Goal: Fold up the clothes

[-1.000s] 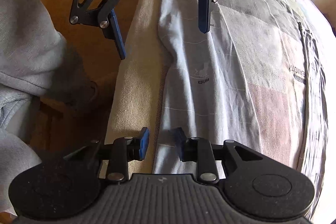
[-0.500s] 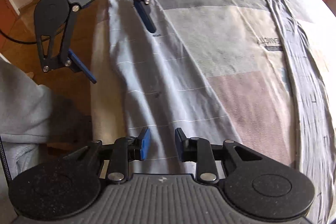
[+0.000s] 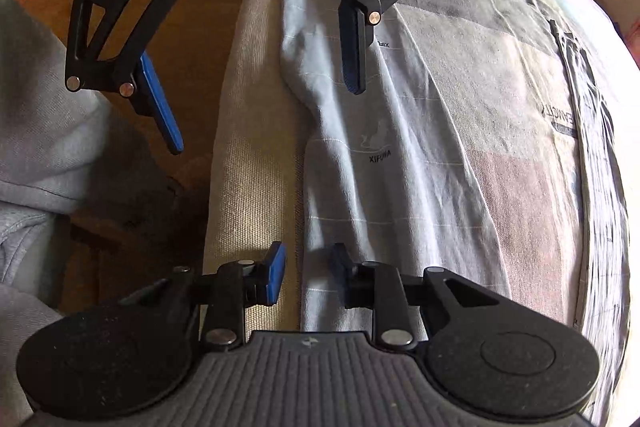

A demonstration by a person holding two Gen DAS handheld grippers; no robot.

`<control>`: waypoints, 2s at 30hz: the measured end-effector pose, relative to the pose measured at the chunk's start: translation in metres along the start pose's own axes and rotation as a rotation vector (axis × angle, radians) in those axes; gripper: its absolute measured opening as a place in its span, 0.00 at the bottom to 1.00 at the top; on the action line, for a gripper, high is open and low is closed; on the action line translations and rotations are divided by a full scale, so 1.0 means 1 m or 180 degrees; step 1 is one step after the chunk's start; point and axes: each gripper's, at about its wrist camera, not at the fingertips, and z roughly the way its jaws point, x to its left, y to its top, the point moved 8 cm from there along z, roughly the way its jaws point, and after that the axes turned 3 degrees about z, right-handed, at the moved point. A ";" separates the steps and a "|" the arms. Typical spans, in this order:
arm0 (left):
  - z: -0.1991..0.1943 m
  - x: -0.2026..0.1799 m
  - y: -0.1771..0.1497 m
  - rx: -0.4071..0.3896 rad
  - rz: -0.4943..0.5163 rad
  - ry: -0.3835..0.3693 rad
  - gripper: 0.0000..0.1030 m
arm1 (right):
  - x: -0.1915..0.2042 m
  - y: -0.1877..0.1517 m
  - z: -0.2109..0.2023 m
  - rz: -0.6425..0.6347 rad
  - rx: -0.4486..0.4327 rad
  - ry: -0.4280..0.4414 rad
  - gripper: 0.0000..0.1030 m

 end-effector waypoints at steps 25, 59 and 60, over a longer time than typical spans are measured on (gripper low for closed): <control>-0.047 0.057 -0.099 0.0499 -0.1931 0.0380 1.00 | -0.021 0.049 -0.005 0.0646 -0.0158 0.0591 0.10; -0.095 0.122 -0.188 0.0142 -0.3259 0.0887 1.00 | -0.045 0.231 0.062 0.0767 -0.0360 0.0470 0.16; -0.091 0.120 -0.185 0.0082 -0.3235 0.0849 1.00 | -0.056 0.221 0.060 0.0828 -0.0339 0.0426 0.17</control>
